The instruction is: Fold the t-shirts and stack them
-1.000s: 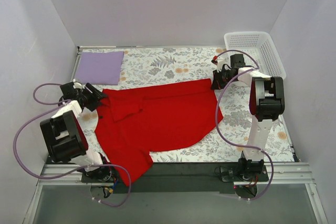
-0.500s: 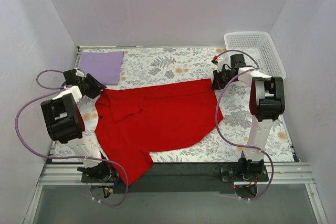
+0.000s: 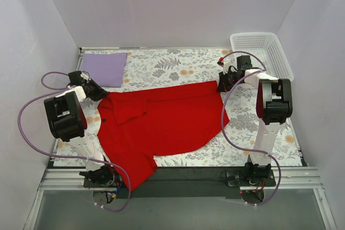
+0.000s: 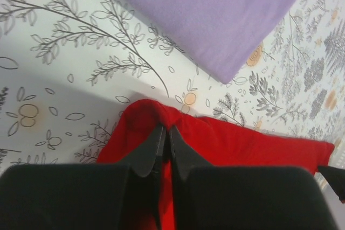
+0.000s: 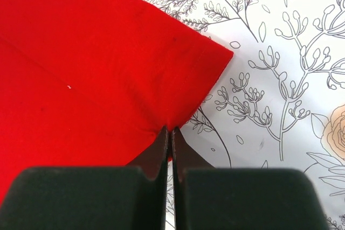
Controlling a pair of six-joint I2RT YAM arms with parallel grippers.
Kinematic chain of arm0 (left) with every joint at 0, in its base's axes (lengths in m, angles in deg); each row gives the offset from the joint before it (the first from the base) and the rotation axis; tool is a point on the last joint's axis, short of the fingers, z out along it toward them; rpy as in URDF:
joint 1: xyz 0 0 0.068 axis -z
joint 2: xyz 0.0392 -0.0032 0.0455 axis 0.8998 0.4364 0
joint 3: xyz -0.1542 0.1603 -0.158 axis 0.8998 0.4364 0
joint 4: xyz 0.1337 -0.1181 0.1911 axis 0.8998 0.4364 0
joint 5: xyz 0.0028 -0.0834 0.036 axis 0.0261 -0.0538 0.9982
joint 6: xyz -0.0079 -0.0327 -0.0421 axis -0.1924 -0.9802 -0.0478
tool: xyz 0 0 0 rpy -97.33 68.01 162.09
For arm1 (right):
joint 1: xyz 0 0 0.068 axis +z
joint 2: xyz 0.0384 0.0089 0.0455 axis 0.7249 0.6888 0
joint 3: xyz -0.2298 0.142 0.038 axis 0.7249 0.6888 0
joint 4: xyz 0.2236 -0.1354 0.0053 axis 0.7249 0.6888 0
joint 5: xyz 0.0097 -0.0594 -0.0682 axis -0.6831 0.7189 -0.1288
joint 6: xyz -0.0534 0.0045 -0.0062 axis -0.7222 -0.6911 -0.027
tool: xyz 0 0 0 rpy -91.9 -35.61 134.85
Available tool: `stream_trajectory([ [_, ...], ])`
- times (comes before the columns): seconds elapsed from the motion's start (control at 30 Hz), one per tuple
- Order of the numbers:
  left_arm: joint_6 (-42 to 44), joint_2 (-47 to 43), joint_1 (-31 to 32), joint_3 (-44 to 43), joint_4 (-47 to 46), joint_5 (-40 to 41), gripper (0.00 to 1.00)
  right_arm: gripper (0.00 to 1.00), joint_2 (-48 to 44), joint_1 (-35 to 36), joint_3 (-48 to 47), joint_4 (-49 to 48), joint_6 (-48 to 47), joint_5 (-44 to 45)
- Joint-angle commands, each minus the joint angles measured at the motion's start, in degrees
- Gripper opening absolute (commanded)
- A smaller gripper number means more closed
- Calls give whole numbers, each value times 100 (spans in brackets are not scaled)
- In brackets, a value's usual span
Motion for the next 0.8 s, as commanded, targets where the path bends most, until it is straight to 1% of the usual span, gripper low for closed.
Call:
stream_trajectory([
  [0.0, 3, -318, 0, -120, 2, 567, 0, 1, -66, -99, 99, 119, -123, 386],
  [0.07, -76, -458, -9, -85, 2, 944, 0, 1, -83, -125, 117, 93, -88, 509],
  [0.2, -181, -626, 0, 56, -68, 1279, 0, 1, -127, -186, 178, 5, -26, 633],
  [0.37, -208, -503, -9, 170, -165, 1061, 1, 1, -119, -195, 196, 5, -18, 606],
  [0.5, -199, -301, -9, 258, -209, 815, 15, 1, -127, -204, 205, 5, -18, 554],
  [0.53, -199, -292, -18, 302, -226, 788, 21, 1, -128, -195, 205, 5, -18, 545],
  [0.6, -225, -283, -70, 372, -262, 770, 26, 1, -119, -195, 205, 5, -18, 536],
  [0.67, -234, -388, -123, 434, -314, 867, 28, 1, -110, -204, 196, 5, -26, 536],
  [0.77, -269, -634, -237, 583, -463, 911, 27, 1, -101, -195, 196, 5, -26, 527],
])
